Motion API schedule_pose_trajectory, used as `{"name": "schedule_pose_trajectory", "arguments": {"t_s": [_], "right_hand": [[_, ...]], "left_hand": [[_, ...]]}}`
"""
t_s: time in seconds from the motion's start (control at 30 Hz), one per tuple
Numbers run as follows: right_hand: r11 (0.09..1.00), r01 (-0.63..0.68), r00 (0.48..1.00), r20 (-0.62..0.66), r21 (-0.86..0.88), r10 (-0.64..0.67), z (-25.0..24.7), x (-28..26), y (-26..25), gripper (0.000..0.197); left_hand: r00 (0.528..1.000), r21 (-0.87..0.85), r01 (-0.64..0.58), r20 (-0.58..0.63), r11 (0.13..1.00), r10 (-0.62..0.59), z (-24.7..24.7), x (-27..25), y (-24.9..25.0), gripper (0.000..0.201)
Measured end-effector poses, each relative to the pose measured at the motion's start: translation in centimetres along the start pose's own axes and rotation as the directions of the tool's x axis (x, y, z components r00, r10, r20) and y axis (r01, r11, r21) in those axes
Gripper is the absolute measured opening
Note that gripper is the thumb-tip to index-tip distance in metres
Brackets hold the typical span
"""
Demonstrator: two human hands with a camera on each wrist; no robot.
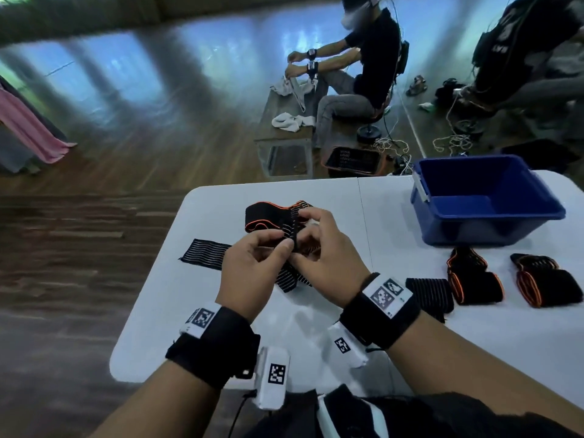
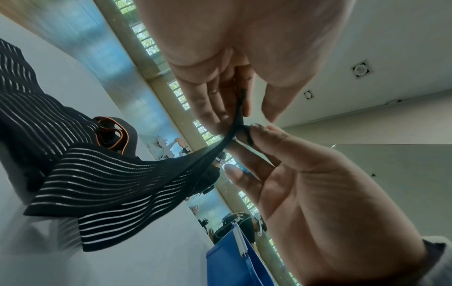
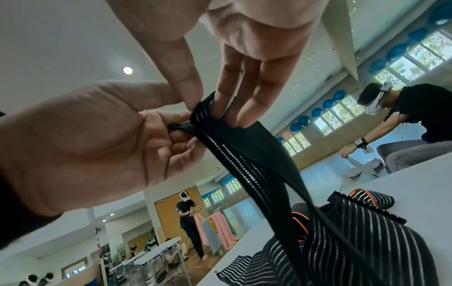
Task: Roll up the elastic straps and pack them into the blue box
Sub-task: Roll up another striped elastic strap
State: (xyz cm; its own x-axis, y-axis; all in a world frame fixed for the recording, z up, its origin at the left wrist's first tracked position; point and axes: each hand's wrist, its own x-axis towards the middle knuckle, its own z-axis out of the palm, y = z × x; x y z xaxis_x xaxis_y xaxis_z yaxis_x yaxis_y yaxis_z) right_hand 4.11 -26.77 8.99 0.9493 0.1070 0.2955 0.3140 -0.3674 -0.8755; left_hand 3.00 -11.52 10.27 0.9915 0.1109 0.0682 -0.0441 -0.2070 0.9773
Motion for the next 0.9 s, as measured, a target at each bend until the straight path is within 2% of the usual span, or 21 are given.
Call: {"name": "schedule_pose_trajectory", "arguments": {"t_s": [0.23,0.33,0.43,0.5,0.63,0.7,0.77,0.83,0.9], "right_hand": [[0.999,-0.022,0.999,-0.029,0.033,0.023,1.7,-0.5,-0.7,0.073],[0.997,-0.058,0.998,-0.026,0.060,0.060,2.1,-0.5,-0.4,0.065],[0.992,-0.099,0.994,-0.044,0.080,0.102,2.6,-0.4,0.0,0.050],[0.975,-0.150,0.985,-0.055,0.161,0.161,2.9,-0.1,0.3,0.042],[0.864,-0.287,0.937,-0.068,0.414,0.343,3.2,0.4,0.9,0.040],[0.893,-0.283,0.926,-0.144,0.349,0.350,3.3,0.4,1.2,0.033],[0.954,-0.256,0.933,-0.219,0.156,0.286,2.8,0.4,1.5,0.026],[0.977,-0.211,0.953,-0.222,0.010,0.208,2.2,0.7,1.6,0.022],[0.983,-0.185,0.966,-0.182,0.009,0.183,1.6,1.2,1.2,0.019]], "left_hand": [[0.997,-0.012,0.036,0.062,0.999,-0.036,-1.2,2.0,-0.2,0.017],[0.995,-0.026,0.044,0.090,0.999,-0.041,-1.7,2.7,-0.6,0.017],[0.990,0.002,0.063,0.124,0.998,-0.063,-2.0,3.3,-1.1,0.028],[0.986,0.042,0.055,0.154,0.998,-0.061,-1.8,3.6,-1.4,0.032],[0.988,0.099,0.001,0.153,0.995,-0.016,-1.5,4.1,-1.8,0.018],[0.985,0.103,-0.026,0.171,0.994,0.008,-1.5,4.4,-1.9,0.013],[0.980,0.089,-0.046,0.198,0.995,0.027,-1.8,4.6,-1.9,0.014],[0.972,0.057,-0.075,0.226,0.996,0.060,-2.0,4.9,-1.7,0.019],[0.966,0.032,-0.112,0.237,0.993,0.102,-2.2,5.2,-1.2,0.026]]}}
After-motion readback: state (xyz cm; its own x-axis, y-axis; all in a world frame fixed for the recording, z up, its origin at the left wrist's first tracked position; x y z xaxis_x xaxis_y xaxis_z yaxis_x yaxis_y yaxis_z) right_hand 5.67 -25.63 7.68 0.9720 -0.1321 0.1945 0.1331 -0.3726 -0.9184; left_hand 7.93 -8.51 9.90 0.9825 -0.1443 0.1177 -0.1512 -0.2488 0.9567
